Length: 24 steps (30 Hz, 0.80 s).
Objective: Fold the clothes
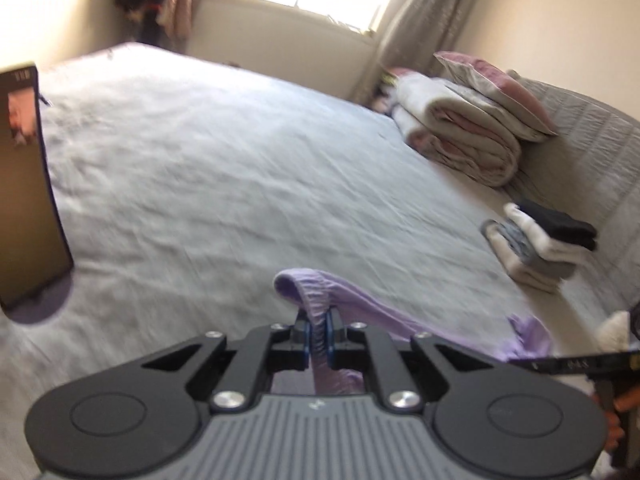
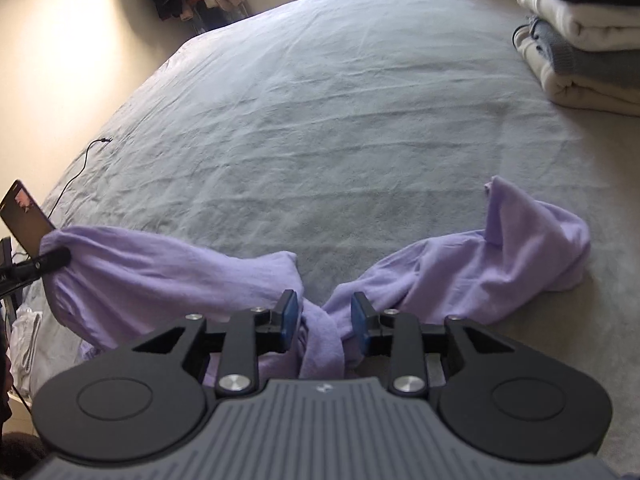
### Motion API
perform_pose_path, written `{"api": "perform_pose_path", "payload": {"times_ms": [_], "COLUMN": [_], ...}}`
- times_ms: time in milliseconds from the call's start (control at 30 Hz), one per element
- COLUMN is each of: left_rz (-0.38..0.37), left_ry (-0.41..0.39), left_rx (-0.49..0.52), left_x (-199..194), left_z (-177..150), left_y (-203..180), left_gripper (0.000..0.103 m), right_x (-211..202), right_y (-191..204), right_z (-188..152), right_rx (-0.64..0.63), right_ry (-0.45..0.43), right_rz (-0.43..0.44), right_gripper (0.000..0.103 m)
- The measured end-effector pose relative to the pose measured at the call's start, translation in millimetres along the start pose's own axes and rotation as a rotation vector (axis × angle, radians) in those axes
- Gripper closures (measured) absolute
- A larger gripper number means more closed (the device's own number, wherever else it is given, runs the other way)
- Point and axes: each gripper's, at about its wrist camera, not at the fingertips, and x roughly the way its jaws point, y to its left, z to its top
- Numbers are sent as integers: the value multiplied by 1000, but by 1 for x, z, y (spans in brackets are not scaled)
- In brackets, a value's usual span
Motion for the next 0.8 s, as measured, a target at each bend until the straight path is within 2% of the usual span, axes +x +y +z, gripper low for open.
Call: {"api": "perform_pose_path", "payload": {"times_ms": [167, 333, 533, 600, 800], "left_rz": [128, 154, 218, 261, 455], "left_ry": [-53, -35, -16, -9, 18], "left_rx": [43, 0, 49, 46, 83], "left_x": [13, 24, 32, 33, 42], "left_z": [11, 30, 45, 43, 29], "left_y": [-8, -6, -15, -12, 2], "left_gripper": [96, 97, 97, 97, 97], "right_x": [2, 3, 25, 37, 60], "right_y": [-6, -11, -11, -8, 4], "right_z": [6, 21, 43, 45, 45], "right_rx": [29, 53, 60, 68, 84], "right_ry": [-12, 21, 53, 76, 121], "right_rz": [27, 60, 104, 124, 170], "right_gripper": [69, 69, 69, 69, 69]}}
